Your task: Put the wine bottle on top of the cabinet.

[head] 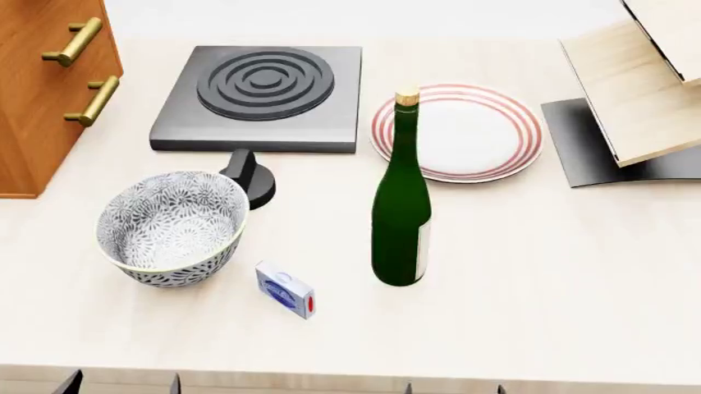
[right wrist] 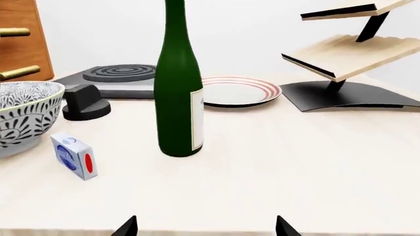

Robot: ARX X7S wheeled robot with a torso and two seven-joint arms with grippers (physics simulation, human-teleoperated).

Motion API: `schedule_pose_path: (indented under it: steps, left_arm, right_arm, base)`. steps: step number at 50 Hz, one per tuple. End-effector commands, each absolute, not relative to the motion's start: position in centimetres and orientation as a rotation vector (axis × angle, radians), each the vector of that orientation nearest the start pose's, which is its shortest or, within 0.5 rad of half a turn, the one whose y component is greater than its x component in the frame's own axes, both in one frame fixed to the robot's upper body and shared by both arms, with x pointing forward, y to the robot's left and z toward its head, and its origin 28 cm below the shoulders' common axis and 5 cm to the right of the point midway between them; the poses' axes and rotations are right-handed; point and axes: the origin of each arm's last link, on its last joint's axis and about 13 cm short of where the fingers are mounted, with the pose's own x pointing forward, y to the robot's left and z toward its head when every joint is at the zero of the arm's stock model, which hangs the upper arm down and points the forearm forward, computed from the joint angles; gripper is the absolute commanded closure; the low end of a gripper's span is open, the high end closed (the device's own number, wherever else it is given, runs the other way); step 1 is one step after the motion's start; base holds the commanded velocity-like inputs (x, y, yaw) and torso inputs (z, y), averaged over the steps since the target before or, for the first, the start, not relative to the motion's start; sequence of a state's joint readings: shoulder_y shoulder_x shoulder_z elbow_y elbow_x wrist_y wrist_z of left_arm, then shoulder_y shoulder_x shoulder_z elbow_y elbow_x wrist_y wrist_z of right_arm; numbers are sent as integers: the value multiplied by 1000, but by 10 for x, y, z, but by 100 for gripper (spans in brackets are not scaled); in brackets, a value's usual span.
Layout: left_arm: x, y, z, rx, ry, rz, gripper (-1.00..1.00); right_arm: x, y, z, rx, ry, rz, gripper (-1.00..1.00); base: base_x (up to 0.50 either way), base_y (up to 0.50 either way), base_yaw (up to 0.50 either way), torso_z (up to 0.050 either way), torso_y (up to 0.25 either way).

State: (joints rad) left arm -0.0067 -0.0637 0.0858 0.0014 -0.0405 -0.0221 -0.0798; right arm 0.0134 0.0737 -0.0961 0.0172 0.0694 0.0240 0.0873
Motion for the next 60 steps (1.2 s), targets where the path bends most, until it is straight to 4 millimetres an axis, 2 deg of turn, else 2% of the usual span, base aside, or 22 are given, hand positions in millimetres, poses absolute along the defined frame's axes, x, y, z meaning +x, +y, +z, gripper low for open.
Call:
schedule_pose_path:
  steps: [1, 27, 34, 37, 41, 44, 52, 60]
  left_arm:
    - [211, 203, 10, 72, 40, 3, -100]
    - [211, 202, 11, 76, 39, -2, -100]
    - [204, 198, 24, 182, -18, -28, -100]
    - [202, 198, 37, 188, -49, -31, -100]
    - [198, 197, 58, 204, -108, -39, -100]
    - [196, 197, 65, 206, -126, -38, -100]
    - [186, 193, 99, 210, -226, -53, -100]
    - [177, 190, 120, 210, -283, -62, -100]
  right_arm:
    - [211, -97, 10, -6, 25, 1, -100]
    - [211, -98, 12, 0, 26, -4, -100]
    - [210, -100, 18, 19, 20, -21, -100]
    - [210, -101, 27, 24, -2, -30, -100]
    - [208, -101, 50, 33, -60, -40, -100]
    - [205, -101, 63, 41, -89, -37, -100]
    - [195, -101, 106, 61, -201, -33, -100]
    - [186, -100, 131, 71, -261, -25, -100]
  base:
    - [0, 0, 0, 0, 0]
    - [0, 0, 0, 0, 0]
    - [0, 0, 0, 0, 0]
    - [0, 0, 0, 0, 0]
    - [0, 0, 0, 0, 0]
    - [0, 0, 0, 0, 0]
    - [0, 0, 0, 0, 0]
    - [0, 0, 0, 0, 0]
